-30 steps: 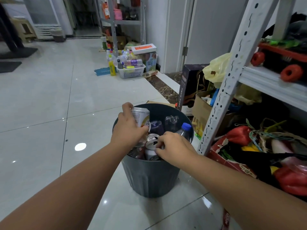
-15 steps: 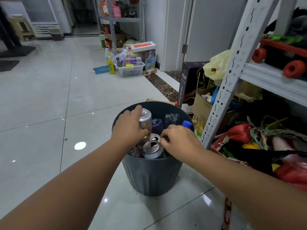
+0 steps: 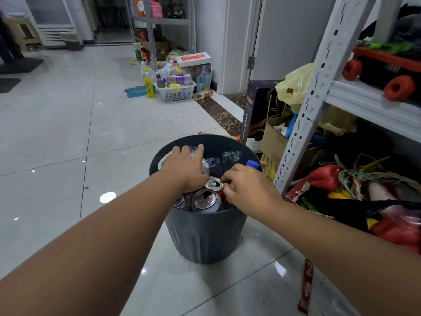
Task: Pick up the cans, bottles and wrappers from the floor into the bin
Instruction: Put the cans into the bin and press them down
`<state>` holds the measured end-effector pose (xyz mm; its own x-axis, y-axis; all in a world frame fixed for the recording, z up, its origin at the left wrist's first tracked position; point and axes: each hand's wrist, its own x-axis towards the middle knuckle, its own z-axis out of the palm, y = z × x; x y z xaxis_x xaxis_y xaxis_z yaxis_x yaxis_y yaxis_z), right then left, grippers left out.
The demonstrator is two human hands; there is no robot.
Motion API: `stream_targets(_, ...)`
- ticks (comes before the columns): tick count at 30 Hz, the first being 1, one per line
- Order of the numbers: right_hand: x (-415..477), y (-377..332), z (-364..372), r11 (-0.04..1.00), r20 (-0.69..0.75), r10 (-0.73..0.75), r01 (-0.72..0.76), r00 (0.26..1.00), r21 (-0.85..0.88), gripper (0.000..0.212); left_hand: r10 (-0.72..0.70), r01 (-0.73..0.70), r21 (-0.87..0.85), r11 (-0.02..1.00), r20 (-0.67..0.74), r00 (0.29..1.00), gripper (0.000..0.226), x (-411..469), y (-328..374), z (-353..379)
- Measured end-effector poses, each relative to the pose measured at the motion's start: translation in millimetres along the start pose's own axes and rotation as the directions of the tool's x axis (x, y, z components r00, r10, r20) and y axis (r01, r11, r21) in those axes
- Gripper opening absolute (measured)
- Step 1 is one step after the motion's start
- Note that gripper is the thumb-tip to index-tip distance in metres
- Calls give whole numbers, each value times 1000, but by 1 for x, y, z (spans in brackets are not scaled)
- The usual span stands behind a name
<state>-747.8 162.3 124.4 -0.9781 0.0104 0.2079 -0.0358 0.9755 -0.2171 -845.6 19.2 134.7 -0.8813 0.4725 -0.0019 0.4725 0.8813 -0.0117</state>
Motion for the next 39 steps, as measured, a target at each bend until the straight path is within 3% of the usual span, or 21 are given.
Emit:
stream_targets(5,-5,7,-1,1000,4,17,-17,1000,8,28,-17,0,-206,979,-83,996,42,1,-4,7)
stream_targets(7,-6,10,-1,1000,-5,17,-17,1000,14,28,-47,23,-251,968,-87,995,43,2,-6,13)
stream_targets(9,-7,12,0,1000,-19,18,-17,1000,19,27,-22,23,-181,983,8,1000,57,1,-7,24)
stream_targets(12,-9,17,-1,999,-52,15,-14,999,37,27,52,-71,138,988,139,989,59,2,-4,40)
stream_targets(16,-14,26,0,998,-69,6,-2,998,68,29,-14,7,28,1000,234,972,55,10,-3,35)
stream_targets(18,-19,32,0,996,-91,9,-2,996,85,33,-17,13,25,1000,188,982,54,8,-2,31)
stream_targets(24,-34,55,-3,998,-108,62,-60,992,26,51,-53,34,-127,991,-149,987,57,2,17,13)
stream_targets(31,-75,97,3,990,-43,137,-138,990,-30,68,194,-233,-189,954,-206,959,64,5,105,-1)
stream_targets(35,-107,118,10,987,-11,153,-154,988,-35,70,389,-414,-76,907,-225,893,65,-7,149,14)
stream_targets(39,-130,135,16,983,29,180,-179,983,-37,71,471,-480,-23,877,-161,867,66,-17,176,35)
